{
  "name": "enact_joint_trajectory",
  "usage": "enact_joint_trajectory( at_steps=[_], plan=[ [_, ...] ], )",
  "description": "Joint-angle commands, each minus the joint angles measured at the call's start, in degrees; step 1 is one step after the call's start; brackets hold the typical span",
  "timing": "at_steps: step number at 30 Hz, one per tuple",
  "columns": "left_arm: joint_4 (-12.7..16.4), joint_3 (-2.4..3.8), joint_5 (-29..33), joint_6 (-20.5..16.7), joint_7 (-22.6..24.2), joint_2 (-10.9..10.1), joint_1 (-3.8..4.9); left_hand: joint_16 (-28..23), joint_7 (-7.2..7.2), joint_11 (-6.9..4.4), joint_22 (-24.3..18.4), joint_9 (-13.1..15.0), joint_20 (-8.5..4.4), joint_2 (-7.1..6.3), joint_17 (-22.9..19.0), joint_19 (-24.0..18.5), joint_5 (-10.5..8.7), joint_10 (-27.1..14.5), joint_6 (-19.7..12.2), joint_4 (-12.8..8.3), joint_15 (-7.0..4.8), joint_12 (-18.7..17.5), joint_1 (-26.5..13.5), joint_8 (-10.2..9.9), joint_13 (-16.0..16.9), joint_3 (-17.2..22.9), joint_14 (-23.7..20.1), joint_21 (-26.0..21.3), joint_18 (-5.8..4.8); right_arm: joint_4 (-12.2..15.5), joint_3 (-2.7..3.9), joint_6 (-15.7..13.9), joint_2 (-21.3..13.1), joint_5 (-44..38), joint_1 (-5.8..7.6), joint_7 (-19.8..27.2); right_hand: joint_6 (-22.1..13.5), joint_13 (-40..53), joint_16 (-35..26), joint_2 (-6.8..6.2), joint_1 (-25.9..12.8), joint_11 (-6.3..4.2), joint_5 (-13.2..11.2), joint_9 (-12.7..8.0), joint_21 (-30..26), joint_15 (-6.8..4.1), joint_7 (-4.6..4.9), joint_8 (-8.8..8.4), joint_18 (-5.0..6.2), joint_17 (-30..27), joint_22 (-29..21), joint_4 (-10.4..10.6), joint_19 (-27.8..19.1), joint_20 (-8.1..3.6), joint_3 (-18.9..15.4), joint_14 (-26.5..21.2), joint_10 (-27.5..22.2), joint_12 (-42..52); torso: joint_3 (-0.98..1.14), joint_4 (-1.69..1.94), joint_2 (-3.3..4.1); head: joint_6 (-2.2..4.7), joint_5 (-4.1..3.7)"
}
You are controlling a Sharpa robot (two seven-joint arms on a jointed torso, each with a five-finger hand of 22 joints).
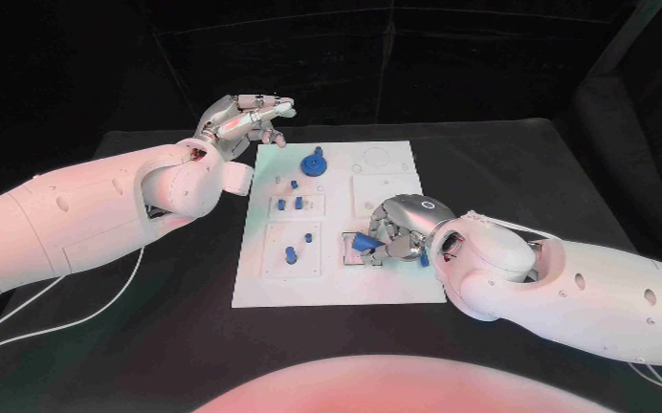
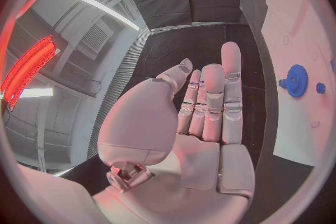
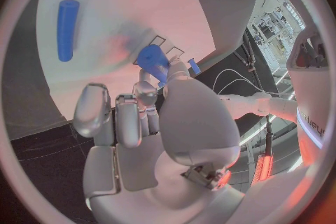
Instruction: Assemble the parts on the task board
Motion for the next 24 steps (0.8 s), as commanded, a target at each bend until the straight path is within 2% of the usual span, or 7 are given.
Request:
enact_joint_trajectory(
  at_steps=[1, 7, 10, 12, 16, 24],
  plan=[
    [0.0, 0.02, 0.0, 0.7, 0.0, 0.0, 0.07, -0.3, -0.02, 0.1, -0.1, -0.1, 0.04, 0.17, -0.1, -0.1, 0.11, -0.5, -0.3, 0.0, 0.07, 0.4, 0.1, 0.2, -0.1, -0.4, -0.3, -0.3, 0.77, -0.1, -0.02, 0.9, 0.1, -0.8, 0.05, -0.5, 0.3, 0.0, -0.1, 0.66, 0.0, -0.1, 0.3, -0.1, -0.2, 0.28, -0.03, -0.17, -0.68, 1.1, 0.1, 0.1, 0.0, 0.09, -0.2, 3.3, -0.3, -0.2, 0.0, -0.05, 0.0, 0.01, -0.06],
    [0.1, 0.02, 0.0, 0.8, 0.0, 0.0, 0.07, -0.3, -0.02, 0.1, -0.1, -0.1, 0.04, 0.17, -0.1, -0.1, 0.11, -0.5, -0.3, 0.0, 0.07, 0.4, 0.1, 0.2, -0.1, -0.4, -0.3, -0.3, 0.77, -0.1, -0.02, 0.2, 0.2, -0.7, 0.05, -0.7, 1.0, 0.2, 0.0, 1.48, 0.1, -0.25, 1.7, -0.2, 0.0, 0.17, -0.19, -0.01, -0.75, 1.4, 0.5, 0.3, 0.2, 0.02, -0.4, 3.3, 0.0, 0.0, 0.01, -0.01, 0.0, -0.05, -0.07],
    [0.1, 0.02, 0.0, 0.8, 0.0, 0.0, 0.07, -0.3, -0.02, 0.1, -0.1, -0.1, 0.04, 0.17, -0.1, -0.1, 0.11, -0.5, -0.3, 0.0, 0.07, 0.4, 0.1, 0.2, -0.1, -0.4, -0.3, -0.3, 0.77, 0.3, -0.02, -1.6, 0.0, -0.1, 0.05, -0.8, 1.7, 0.5, 0.2, 2.29, 0.3, -0.45, 3.6, -0.4, 0.3, 0.01, -0.41, 0.11, -0.84, 1.8, 1.1, 0.5, 0.5, -0.11, -0.5, 3.4, 0.4, 0.3, 0.02, -0.04, -0.02, -0.08, -0.02],
    [0.1, 0.02, 0.0, 0.8, 0.0, 0.0, 0.07, -0.3, -0.02, 0.1, -0.1, -0.1, 0.04, 0.17, -0.1, -0.1, 0.11, -0.5, -0.3, 0.0, 0.07, 0.4, 0.1, 0.2, -0.1, -0.4, -0.3, -0.3, 0.77, 0.8, -0.01, -3.8, -0.3, 0.9, 0.05, -1.0, 2.6, 1.3, 0.7, 3.11, 0.2, -0.73, 5.9, -0.6, 0.9, -0.21, -0.71, 0.19, -1.04, 2.5, 2.2, 0.9, 1.0, -0.3, -0.6, 3.6, 1.2, 1.0, 0.04, -0.09, -0.01, -0.06, 0.01],
    [0.1, 0.02, 0.0, 0.8, 0.0, -0.1, 0.07, -0.3, -0.02, 0.1, -0.1, -0.1, 0.04, 0.17, -0.1, -0.1, 0.11, -0.5, -0.3, 0.0, 0.07, 0.4, 0.1, 0.2, -0.1, -0.4, -0.3, -0.3, 0.77, 1.9, 0.01, -7.0, -0.8, 2.9, 0.06, -1.4, 3.8, 2.2, 1.3, 4.05, -0.6, -1.14, 9.0, -0.9, 1.6, -0.55, -1.18, 0.2, -1.27, 3.5, 3.5, 1.2, 1.6, -0.62, -1.2, 3.8, 2.2, 1.9, -0.05, -0.04, -0.01, 0.0, -0.13],
    [0.2, 0.02, 0.0, 0.8, 0.0, -0.1, 0.07, -0.3, -0.02, 0.1, -0.1, -0.1, 0.04, 0.17, -0.1, -0.1, 0.11, -0.5, -0.3, 0.0, 0.07, 0.4, 0.1, 0.2, -0.1, -0.4, -0.3, -0.3, 0.77, 3.3, 0.05, -8.9, -1.2, 6.6, 0.11, -3.1, 5.5, 2.7, 1.6, 4.91, -1.7, -1.61, 11.0, -1.2, 1.9, -0.92, -1.77, 0.29, -1.34, 4.0, 3.9, 1.3, 1.8, -0.9, -1.8, 3.9, 2.8, 2.3, -0.05, 0.1, 0.02, -0.08, -0.12]
  ],
)
